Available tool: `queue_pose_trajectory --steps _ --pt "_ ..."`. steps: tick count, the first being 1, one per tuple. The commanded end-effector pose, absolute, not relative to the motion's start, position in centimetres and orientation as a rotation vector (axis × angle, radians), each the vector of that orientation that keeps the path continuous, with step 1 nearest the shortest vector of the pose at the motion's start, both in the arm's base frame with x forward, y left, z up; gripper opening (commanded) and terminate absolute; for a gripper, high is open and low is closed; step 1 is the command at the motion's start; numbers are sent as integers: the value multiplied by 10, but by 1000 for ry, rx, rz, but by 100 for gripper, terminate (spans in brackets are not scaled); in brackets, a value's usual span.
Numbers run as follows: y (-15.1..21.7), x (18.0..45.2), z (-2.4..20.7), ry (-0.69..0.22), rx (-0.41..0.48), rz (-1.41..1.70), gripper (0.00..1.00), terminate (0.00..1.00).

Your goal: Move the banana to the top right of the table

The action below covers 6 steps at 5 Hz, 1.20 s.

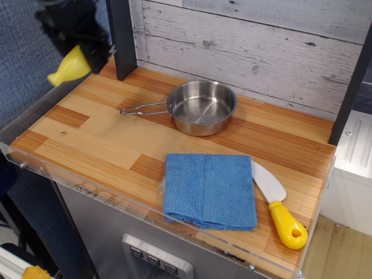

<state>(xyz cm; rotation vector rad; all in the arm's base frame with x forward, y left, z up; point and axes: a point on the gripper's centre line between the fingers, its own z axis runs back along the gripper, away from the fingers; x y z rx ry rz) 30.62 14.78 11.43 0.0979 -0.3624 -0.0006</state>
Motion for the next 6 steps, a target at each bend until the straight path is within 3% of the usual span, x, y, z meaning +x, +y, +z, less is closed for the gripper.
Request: queue_pose_trajectory --steps 1,3,6 --pt "79 321 164 -463 15 -83 0 0" --pt "-2 327 149 -431 -23 -224 0 0" --pt "-72 349 96 -342 -12 -288 0 0"
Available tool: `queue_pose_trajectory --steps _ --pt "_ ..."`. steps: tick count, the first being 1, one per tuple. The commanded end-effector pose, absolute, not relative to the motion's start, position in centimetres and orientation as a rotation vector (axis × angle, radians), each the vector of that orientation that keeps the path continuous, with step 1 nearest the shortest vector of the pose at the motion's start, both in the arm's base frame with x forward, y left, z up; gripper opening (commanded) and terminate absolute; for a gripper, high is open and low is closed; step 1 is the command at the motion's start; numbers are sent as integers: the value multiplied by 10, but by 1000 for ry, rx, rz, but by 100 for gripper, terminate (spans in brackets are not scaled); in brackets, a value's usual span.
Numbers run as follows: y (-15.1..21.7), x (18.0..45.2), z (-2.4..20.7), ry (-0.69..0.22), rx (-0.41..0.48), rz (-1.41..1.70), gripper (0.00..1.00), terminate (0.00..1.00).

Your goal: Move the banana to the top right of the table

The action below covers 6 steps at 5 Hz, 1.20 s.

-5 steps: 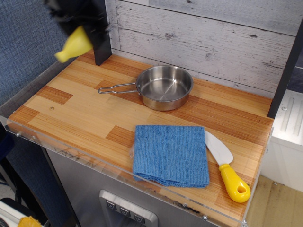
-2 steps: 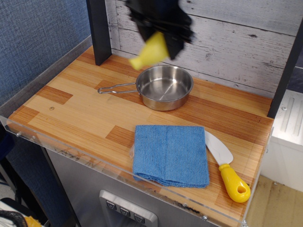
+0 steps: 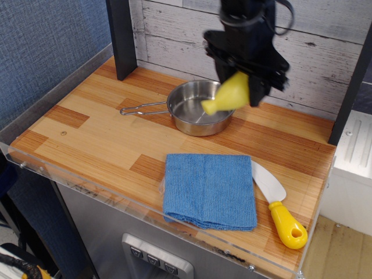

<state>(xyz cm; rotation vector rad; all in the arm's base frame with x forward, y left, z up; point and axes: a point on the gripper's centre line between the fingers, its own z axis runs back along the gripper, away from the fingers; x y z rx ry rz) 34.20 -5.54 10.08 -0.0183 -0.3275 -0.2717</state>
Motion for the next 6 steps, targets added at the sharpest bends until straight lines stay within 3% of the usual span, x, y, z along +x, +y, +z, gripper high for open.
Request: queue_pose_trajectory --steps 1,3,5,6 --pt "-86 354 74 -313 -5 -305 0 0" --pt "-104 364 39 -255 -11 -307 0 0" --pt "-103 366 25 -243 2 -288 0 0" --pt "-101 366 28 -239 1 -277 100 0"
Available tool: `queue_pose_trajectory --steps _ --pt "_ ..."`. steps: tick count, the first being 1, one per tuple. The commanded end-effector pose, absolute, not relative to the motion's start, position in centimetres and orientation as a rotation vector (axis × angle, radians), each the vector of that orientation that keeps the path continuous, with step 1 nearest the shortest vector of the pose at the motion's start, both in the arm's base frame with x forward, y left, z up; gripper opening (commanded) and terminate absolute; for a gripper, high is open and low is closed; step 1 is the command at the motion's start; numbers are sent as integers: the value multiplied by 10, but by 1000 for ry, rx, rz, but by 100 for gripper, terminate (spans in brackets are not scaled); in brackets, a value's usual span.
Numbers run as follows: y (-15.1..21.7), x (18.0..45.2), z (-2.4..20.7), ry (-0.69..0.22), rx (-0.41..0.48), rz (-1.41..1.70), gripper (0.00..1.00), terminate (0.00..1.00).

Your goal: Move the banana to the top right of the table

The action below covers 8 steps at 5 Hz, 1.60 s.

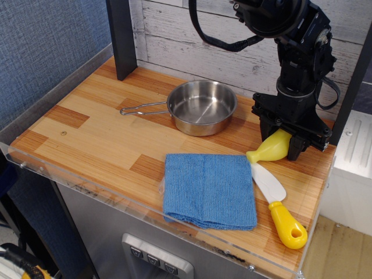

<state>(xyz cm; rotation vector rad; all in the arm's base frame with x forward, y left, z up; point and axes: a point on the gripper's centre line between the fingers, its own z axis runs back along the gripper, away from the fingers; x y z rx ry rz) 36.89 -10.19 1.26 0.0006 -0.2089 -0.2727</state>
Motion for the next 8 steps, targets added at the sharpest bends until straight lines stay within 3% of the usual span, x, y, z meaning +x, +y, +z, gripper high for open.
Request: queue_pose_trajectory --steps 1,3,6,7,8 --pt "-101 365 32 -232 -19 -284 100 0" --pt "-100 366 49 -274 -62 -259 100 0" --pt "-84 364 137 -450 -76 -185 100 0" --pt "-71 352 184 -530 -62 -159 100 0" --pt "-59 336 209 -564 -71 -134 100 0"
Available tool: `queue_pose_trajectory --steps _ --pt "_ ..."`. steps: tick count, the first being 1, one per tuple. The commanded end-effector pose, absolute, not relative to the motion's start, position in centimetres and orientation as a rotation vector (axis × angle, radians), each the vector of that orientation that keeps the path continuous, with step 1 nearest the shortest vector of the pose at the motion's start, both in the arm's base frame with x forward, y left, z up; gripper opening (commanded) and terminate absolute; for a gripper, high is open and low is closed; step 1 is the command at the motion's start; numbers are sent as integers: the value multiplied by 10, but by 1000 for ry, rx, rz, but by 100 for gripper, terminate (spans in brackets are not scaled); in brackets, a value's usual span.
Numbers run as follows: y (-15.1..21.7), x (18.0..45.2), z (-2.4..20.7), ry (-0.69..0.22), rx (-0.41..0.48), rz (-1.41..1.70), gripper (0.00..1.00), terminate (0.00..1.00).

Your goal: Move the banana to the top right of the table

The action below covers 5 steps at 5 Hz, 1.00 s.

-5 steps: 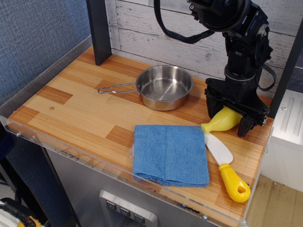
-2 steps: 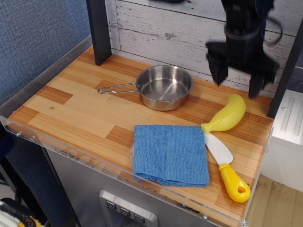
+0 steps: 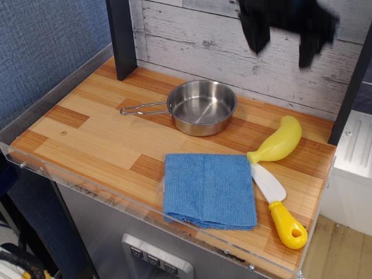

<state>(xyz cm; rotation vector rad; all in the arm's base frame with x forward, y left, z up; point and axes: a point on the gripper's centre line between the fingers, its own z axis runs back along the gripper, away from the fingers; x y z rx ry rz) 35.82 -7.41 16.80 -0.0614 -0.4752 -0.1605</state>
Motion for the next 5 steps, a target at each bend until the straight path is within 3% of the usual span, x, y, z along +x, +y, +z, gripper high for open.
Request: queue_pose_trajectory --steps 1,4,5 --pt "-45 320 221 -565 10 -91 100 0" --pt "-45 320 221 -565 10 -91 100 0" --pt "-45 320 221 -565 10 -91 100 100"
